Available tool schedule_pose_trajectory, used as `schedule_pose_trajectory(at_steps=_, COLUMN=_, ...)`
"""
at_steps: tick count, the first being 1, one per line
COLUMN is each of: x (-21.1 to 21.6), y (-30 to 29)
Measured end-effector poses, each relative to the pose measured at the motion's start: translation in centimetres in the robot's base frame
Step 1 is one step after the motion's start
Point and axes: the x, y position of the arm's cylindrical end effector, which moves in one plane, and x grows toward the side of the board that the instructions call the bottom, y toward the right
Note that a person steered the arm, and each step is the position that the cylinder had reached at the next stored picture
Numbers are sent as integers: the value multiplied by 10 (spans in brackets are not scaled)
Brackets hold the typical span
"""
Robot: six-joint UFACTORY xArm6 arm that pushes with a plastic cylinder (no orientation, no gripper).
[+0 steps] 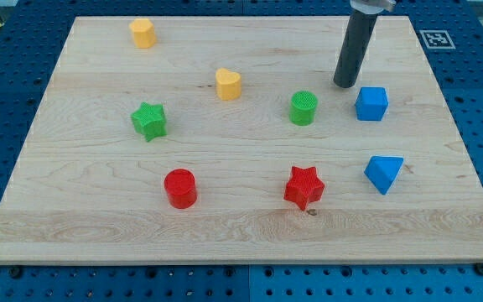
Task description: Move the arm to the bottom right of the board
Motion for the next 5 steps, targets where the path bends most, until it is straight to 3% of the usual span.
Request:
schedule_pose_trajectory(at_steps=1, x=-5, y=7)
schedule_pose_trajectory(at_steps=2, x=-17, y=78)
schedule_pose_trajectory(at_steps=5, x=14, y=134)
